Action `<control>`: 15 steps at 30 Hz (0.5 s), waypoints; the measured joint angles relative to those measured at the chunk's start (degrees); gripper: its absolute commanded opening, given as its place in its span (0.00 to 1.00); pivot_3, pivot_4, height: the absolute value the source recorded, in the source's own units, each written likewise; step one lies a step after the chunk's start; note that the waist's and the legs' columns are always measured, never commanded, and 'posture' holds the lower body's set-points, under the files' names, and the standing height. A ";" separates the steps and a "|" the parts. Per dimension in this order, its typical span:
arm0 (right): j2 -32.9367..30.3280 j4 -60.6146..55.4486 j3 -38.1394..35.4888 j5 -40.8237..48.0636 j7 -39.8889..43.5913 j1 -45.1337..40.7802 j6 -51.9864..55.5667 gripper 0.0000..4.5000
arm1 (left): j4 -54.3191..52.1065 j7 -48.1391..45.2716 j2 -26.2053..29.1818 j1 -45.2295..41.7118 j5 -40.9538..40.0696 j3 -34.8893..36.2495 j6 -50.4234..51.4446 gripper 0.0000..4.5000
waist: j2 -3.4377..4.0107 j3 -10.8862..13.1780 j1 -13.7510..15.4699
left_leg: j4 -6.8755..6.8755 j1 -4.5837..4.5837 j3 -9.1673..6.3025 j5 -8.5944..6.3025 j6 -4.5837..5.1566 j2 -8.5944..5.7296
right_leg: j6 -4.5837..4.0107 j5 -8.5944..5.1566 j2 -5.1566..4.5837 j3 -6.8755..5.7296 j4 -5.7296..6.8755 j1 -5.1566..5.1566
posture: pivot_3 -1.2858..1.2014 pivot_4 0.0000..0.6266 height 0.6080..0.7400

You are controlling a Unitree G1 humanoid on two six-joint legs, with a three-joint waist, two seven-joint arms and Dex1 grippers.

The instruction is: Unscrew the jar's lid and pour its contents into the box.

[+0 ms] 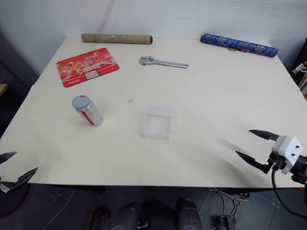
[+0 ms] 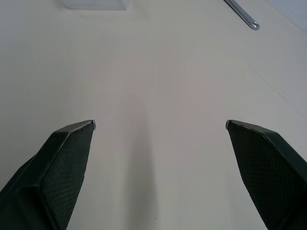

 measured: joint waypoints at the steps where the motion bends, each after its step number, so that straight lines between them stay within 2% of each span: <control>1: 0.00 -1.06 0.59 -0.03 -0.22 0.01 0.67 1.00 | -0.17 0.06 -0.05 -0.28 -0.04 0.00 0.32 0.99 | 0.00 0.00 0.00 | 0.00 0.00 0.03 0.00 0.00 0.00 | 0.00 0.00 0.00 0.03 0.01 -0.01 | 0.52 0.24 1.00; 5: 0.41 -6.32 1.65 0.37 -2.00 -0.38 4.64 1.00 | -1.17 1.53 -1.30 -1.01 -1.02 0.05 2.96 0.99 | 0.00 0.00 0.00 | 0.00 0.01 0.12 -0.02 0.02 0.00 | 0.00 0.00 0.01 0.15 0.04 -0.05 | 0.52 0.24 1.00; 8: 4.18 -13.13 3.34 2.89 -5.29 -1.83 9.04 1.00 | -3.34 3.13 -3.77 -0.99 -4.30 0.86 8.27 0.99 | -0.02 -0.01 -0.23 | 0.00 0.03 0.18 -0.06 -0.03 0.08 | 0.00 0.00 0.08 0.23 0.05 -0.09 | 0.52 0.24 1.00; 15: 15.83 -22.71 8.49 10.68 -5.17 -6.44 8.79 1.00 | -5.56 16.91 -16.00 -2.84 -7.63 6.07 13.28 0.99 | -0.09 -0.05 0.05 | 0.03 0.08 0.29 -0.13 0.08 0.04 | 0.03 0.02 0.09 0.29 0.10 -0.04 | 0.52 0.24 1.00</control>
